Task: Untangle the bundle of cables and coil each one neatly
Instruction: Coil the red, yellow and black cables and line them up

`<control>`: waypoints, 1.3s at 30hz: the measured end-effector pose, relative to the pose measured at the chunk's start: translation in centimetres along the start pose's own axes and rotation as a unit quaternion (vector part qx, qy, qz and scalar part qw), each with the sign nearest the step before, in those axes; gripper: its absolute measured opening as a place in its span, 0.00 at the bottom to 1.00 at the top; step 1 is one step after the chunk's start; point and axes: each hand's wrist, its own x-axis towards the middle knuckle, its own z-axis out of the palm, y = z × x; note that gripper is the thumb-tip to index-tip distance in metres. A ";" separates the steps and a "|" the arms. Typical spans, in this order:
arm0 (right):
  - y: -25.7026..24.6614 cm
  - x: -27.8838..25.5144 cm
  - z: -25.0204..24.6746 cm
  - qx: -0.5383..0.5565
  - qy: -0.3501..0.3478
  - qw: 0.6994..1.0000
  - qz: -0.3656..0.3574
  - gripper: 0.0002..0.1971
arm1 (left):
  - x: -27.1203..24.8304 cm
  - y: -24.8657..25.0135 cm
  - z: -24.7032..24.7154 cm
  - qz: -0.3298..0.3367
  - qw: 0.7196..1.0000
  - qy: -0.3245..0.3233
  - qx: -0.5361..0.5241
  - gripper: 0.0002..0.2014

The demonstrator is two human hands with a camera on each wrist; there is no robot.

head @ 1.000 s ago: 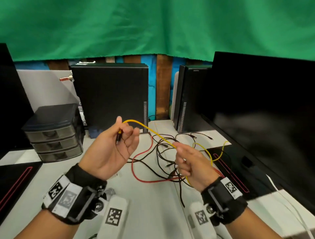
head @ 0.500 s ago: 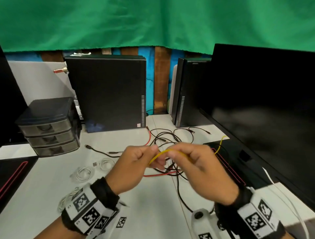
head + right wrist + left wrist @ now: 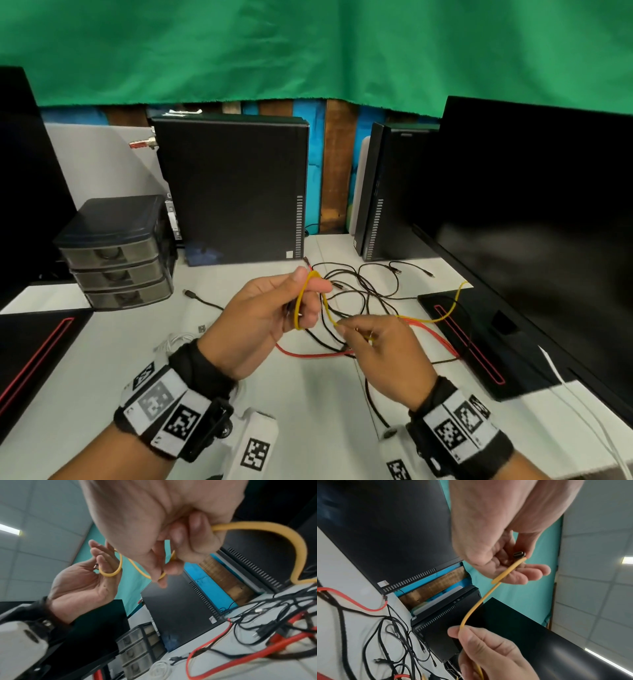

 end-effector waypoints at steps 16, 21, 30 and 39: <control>1.2 0.6 -2.1 -0.098 0.008 0.995 -0.029 0.09 | 0.3 -1.0 0.7 -0.025 0.998 -0.022 -0.049 0.16; -3.8 -2.3 -0.2 -0.055 -0.187 0.973 -0.124 0.14 | 1.4 -2.1 -0.8 0.034 0.997 0.065 -0.037 0.19; -5.2 -0.4 -6.2 0.147 -0.021 0.983 -0.106 0.08 | -0.2 -3.1 0.7 -0.017 0.981 -0.134 0.137 0.21; -2.0 -0.7 -1.4 0.131 -0.125 0.983 -0.017 0.11 | 0.4 0.6 0.2 0.069 0.989 0.018 -0.129 0.18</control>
